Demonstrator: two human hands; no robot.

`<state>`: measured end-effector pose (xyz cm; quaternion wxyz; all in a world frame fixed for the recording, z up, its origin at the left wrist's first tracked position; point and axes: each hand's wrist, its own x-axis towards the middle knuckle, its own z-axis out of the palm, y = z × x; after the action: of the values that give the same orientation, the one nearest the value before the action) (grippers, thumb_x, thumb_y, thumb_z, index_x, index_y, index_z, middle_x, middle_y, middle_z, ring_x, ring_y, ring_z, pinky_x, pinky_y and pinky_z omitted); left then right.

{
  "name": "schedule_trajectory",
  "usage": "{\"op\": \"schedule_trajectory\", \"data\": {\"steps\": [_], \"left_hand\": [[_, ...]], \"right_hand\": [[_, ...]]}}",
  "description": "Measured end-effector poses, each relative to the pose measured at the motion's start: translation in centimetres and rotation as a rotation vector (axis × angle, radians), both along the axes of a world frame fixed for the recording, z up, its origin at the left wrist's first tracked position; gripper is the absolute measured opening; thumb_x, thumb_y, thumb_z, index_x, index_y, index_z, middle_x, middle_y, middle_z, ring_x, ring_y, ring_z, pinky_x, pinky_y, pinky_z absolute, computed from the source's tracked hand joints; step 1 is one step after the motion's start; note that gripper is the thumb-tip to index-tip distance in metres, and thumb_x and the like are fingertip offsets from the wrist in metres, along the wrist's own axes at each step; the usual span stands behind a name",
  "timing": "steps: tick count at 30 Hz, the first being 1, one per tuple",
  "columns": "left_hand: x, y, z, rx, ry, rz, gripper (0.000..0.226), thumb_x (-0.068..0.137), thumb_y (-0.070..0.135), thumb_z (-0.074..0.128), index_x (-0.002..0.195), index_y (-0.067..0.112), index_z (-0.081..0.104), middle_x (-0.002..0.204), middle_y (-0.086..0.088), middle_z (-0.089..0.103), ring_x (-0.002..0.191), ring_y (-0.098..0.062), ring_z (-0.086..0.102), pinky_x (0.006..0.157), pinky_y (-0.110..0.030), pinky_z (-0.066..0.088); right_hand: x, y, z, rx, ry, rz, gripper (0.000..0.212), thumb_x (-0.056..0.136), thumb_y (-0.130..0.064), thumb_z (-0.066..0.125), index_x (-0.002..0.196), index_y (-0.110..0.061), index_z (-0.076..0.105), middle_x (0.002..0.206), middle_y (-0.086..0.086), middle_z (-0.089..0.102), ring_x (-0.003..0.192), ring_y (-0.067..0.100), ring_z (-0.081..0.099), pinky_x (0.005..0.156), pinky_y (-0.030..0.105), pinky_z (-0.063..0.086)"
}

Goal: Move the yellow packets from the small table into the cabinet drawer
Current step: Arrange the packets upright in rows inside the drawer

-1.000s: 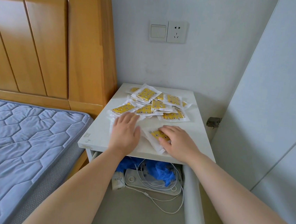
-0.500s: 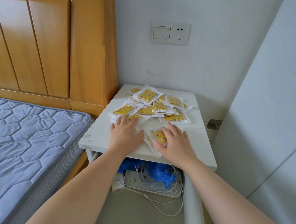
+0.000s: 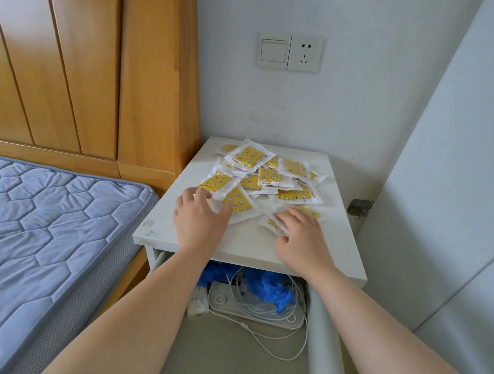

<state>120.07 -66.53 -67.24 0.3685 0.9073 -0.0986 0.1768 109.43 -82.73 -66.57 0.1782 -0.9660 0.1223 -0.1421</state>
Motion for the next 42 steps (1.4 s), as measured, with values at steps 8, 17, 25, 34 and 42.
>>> {"op": "schedule_trajectory", "data": {"steps": [8, 17, 25, 34, 42], "left_hand": [[1.3, -0.4, 0.4, 0.302, 0.286, -0.115, 0.095, 0.086, 0.056, 0.055, 0.152, 0.009, 0.004, 0.157, -0.006, 0.023, 0.145, -0.025, 0.019, 0.117, -0.040, 0.017], [2.8, -0.1, 3.7, 0.191, 0.485, -0.234, 0.080, 0.089, 0.051, 0.055, 0.151, 0.019, 0.016, 0.148, -0.006, 0.036, 0.134, -0.028, 0.035, 0.099, -0.040, 0.038], [2.0, -2.8, 4.2, 0.551, 0.498, -0.141, 0.101, 0.074, 0.060, 0.071, 0.145, 0.006, 0.023, 0.144, -0.016, 0.035, 0.132, -0.032, 0.035, 0.103, -0.045, 0.041], [1.1, -1.9, 3.6, 0.531, 0.380, -0.336, 0.071, 0.079, 0.052, 0.070, 0.134, 0.015, 0.045, 0.130, -0.005, 0.052, 0.120, -0.025, 0.045, 0.090, -0.035, 0.045], [1.4, -1.6, 4.9, 0.505, 0.465, -0.457, 0.088, 0.072, 0.041, 0.081, 0.142, 0.018, 0.033, 0.138, -0.006, 0.047, 0.125, -0.026, 0.043, 0.095, -0.035, 0.043]], "right_hand": [[0.3, -0.1, -0.4, -0.013, -0.016, -0.028, 0.049, 0.092, -0.032, 0.045, 0.140, -0.020, 0.045, 0.150, -0.002, 0.035, 0.142, 0.013, 0.021, 0.118, 0.036, 0.014], [0.1, 0.0, 0.0, 0.014, -0.051, -0.016, 0.045, 0.089, -0.030, 0.049, 0.132, -0.016, 0.052, 0.139, -0.003, 0.046, 0.134, 0.016, 0.033, 0.114, 0.033, 0.022], [0.4, -0.1, -0.4, 0.004, -0.096, -0.010, 0.035, 0.086, -0.027, 0.047, 0.115, -0.013, 0.061, 0.121, -0.004, 0.057, 0.120, 0.017, 0.045, 0.104, 0.037, 0.035], [0.4, -0.4, -0.6, 0.027, -0.084, -0.030, 0.036, 0.091, -0.036, 0.046, 0.117, -0.016, 0.061, 0.125, -0.004, 0.056, 0.123, 0.016, 0.043, 0.108, 0.036, 0.031], [0.5, -0.5, -0.9, 0.033, -0.089, -0.052, 0.040, 0.089, -0.037, 0.045, 0.118, -0.015, 0.061, 0.126, -0.002, 0.058, 0.124, 0.018, 0.045, 0.108, 0.041, 0.033]]}}
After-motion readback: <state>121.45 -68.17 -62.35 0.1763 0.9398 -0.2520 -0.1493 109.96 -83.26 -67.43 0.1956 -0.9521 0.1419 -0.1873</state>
